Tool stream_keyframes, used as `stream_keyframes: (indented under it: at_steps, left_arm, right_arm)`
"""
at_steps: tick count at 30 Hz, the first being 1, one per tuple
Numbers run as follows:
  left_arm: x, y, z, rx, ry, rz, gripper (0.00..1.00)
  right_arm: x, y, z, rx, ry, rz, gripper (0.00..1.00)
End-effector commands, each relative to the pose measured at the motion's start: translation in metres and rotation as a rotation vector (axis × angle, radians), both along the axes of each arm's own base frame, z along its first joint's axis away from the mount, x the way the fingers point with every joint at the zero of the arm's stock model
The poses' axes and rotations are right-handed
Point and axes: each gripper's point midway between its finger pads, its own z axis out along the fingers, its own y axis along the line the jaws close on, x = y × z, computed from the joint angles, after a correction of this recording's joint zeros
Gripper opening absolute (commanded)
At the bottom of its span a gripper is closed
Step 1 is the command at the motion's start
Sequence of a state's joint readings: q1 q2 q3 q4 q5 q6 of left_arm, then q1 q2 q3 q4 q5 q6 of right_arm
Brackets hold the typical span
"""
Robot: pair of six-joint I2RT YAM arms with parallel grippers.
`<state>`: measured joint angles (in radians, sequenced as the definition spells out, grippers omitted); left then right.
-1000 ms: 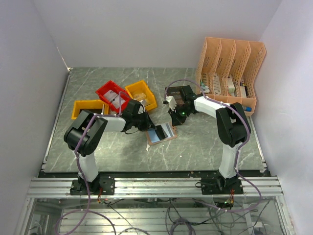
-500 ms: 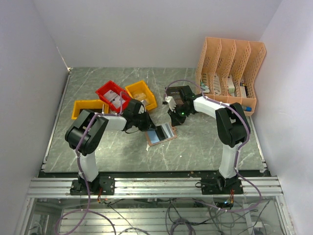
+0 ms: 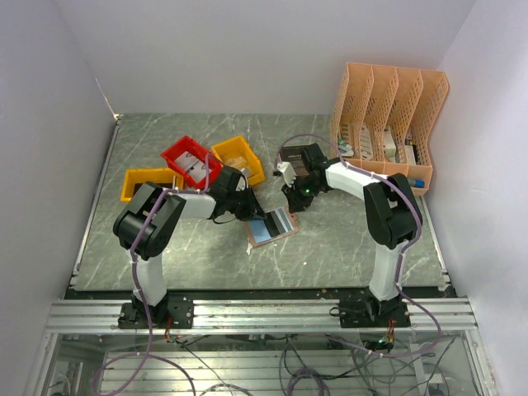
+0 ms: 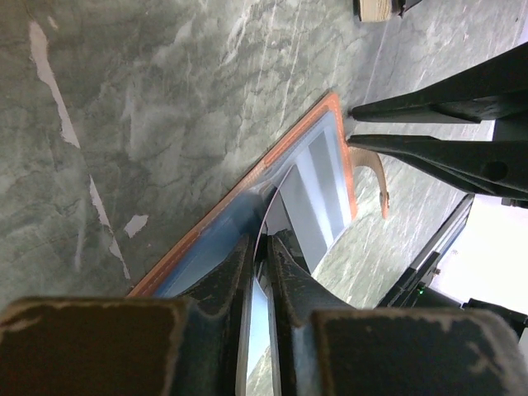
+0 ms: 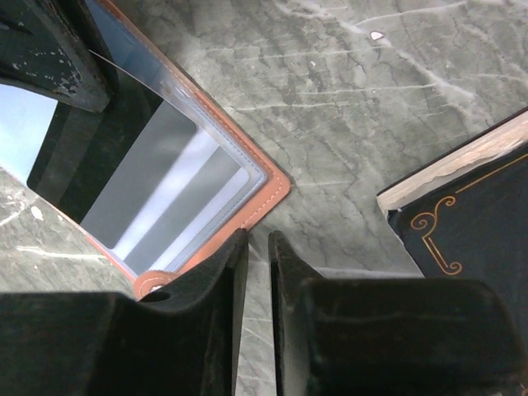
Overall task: Put the credit cards into the card holder
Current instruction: Insert the credit card into the card holder.
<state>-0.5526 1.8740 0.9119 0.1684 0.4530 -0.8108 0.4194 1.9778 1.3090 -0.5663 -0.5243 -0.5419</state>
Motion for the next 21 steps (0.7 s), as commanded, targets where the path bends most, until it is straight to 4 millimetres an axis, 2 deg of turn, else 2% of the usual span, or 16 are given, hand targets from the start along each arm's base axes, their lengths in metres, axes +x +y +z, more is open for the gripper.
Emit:
stream_keyframes:
  at_steps: [1,4,8,10,12,14,16,19,21]
  left_arm:
    - [-0.008,0.002,-0.019,0.057,0.036,-0.016,0.20]
    - [-0.008,0.002,-0.020,0.055,0.038,-0.016,0.21]
    - [-0.008,0.001,-0.020,0.053,0.036,-0.020,0.21]
    - [-0.008,0.001,-0.020,0.053,0.034,-0.021,0.21]
    - [-0.009,0.001,-0.021,0.053,0.037,-0.021,0.21]
    - [-0.009,0.002,-0.022,0.053,0.037,-0.023,0.21]
    - [-0.010,0.001,-0.022,0.051,0.038,-0.025,0.21]
    - [-0.009,0.001,-0.023,0.050,0.039,-0.025,0.22]
    - [-0.009,0.000,-0.023,0.046,0.039,-0.026,0.21]
  right_arm:
    - [0.010,-0.002,0.020,-0.023,-0.102,0.006,0.19]
    - [0.008,0.000,0.035,0.012,-0.142,0.041,0.21]
    - [-0.024,0.026,0.060,0.195,-0.146,0.220,0.18]
    - [-0.042,0.037,0.067,0.265,-0.176,0.321,0.14]
    - [-0.061,0.044,0.068,0.321,-0.226,0.432,0.01]
    - [-0.082,0.059,0.065,0.352,-0.271,0.534,0.00]
    - [-0.089,0.072,0.060,0.337,-0.321,0.565,0.00]
    - [-0.090,0.090,0.052,0.268,-0.410,0.551,0.00]
    - [-0.081,0.097,0.052,0.229,-0.451,0.501,0.00]
